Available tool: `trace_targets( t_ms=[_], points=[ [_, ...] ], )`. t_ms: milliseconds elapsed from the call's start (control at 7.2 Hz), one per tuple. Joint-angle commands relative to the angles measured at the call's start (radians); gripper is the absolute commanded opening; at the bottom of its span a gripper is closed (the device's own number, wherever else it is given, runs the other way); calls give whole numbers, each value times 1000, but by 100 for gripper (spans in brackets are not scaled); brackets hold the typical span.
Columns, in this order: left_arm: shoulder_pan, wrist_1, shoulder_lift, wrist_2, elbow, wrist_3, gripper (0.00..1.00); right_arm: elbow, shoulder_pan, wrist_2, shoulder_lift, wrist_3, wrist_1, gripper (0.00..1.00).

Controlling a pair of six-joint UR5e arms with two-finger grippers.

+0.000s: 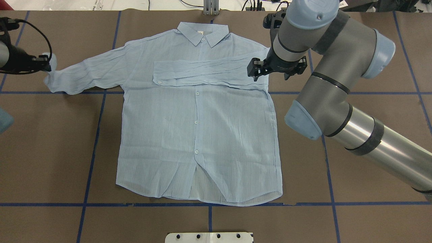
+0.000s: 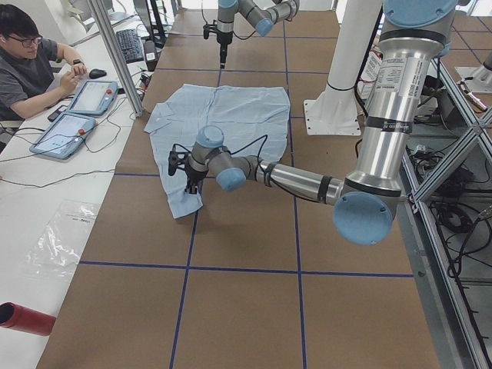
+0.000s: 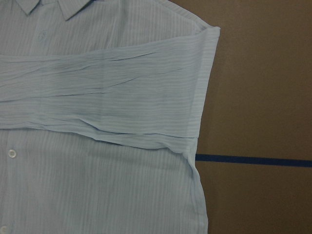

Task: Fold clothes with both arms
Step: 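Fold the other sleeve across the chest with the left gripper while the right gripper withdraws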

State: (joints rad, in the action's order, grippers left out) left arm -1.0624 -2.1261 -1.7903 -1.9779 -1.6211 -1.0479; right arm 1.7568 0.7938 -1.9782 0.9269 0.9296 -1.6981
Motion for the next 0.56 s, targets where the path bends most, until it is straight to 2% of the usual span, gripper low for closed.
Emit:
trace_targets(
  t_ms=[0, 278, 417],
  points=[
    [57, 179, -203, -22, -31, -229, 0, 41, 42, -20, 84, -95, 3, 100],
    [183, 212, -366, -10, 24, -506, 0, 75, 106, -79, 159, -184, 5, 100],
    [232, 209, -476, 11, 93, -659, 0, 79, 132, -90, 183, -213, 5, 100]
  ],
)
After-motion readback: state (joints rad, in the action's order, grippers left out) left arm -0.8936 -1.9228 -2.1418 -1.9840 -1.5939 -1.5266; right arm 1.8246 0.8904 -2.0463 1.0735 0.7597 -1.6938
